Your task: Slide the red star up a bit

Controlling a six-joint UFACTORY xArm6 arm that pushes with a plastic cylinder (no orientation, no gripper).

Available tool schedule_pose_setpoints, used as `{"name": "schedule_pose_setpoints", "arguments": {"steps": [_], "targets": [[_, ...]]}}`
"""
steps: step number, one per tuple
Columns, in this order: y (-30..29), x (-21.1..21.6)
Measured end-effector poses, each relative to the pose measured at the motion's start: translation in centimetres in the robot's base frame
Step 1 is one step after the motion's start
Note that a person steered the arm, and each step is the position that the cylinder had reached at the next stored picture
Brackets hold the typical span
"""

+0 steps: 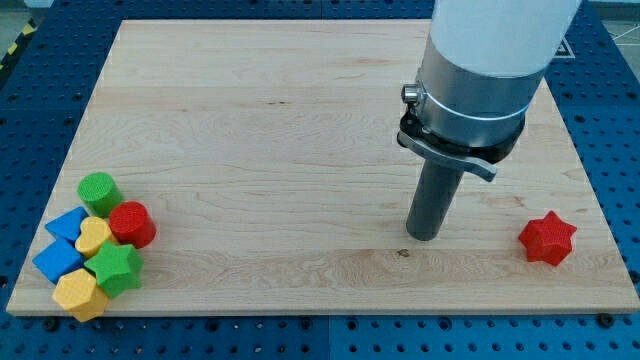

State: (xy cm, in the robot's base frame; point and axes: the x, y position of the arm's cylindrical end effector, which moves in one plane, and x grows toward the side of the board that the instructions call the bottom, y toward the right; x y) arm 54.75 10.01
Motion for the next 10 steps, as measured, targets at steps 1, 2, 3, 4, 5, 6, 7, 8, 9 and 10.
{"name": "schedule_pose_setpoints", "arguments": {"steps": [1, 2, 3, 4, 5, 6, 7, 8, 9, 10], "targets": [[2.1, 3.6], [4.2, 6.9], [4.7, 7.2], [6.9, 5.8], [9.4, 2.9], [9.4, 2.8], [9.3, 3.9], [11.6, 6.7], [12.2, 4.5], [12.0, 4.1]]}}
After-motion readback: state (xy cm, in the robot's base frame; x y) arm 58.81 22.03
